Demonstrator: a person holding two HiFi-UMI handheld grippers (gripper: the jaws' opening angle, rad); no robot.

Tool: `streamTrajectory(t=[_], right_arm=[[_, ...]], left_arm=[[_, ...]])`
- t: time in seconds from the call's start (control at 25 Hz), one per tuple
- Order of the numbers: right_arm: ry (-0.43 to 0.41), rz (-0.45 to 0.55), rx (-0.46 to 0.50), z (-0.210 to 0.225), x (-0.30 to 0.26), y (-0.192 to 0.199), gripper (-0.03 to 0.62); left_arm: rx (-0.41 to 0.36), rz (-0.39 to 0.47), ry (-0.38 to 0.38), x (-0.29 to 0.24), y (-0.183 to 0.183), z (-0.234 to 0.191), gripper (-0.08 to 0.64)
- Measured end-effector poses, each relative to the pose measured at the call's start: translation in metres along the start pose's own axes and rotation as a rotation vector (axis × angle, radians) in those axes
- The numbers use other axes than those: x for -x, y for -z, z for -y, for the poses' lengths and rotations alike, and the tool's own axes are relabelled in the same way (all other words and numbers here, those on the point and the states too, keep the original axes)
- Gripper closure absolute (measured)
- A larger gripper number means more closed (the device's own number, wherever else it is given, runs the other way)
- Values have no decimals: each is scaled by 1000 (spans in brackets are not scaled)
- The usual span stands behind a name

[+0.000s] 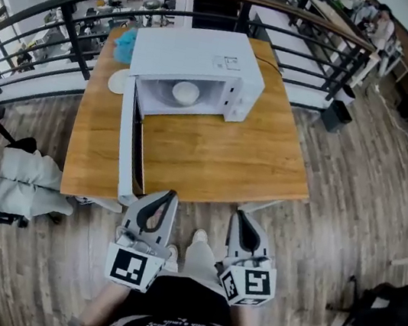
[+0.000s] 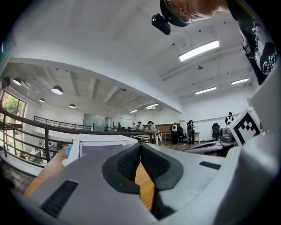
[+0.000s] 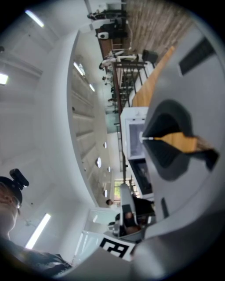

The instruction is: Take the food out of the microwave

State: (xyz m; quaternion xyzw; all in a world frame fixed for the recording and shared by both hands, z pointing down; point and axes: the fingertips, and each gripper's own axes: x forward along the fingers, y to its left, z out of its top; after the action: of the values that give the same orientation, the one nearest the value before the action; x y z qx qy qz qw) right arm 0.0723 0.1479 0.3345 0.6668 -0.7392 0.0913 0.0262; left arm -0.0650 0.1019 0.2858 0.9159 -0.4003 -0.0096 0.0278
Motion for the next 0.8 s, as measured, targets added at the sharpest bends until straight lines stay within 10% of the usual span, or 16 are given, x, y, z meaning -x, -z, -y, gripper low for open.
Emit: streamTrajectory(t=[0.8], right_arm=[[-245,-33,36,94,-165,-30,555]], left_arm=[[-21,-34,-272,-139,6,-57,526]])
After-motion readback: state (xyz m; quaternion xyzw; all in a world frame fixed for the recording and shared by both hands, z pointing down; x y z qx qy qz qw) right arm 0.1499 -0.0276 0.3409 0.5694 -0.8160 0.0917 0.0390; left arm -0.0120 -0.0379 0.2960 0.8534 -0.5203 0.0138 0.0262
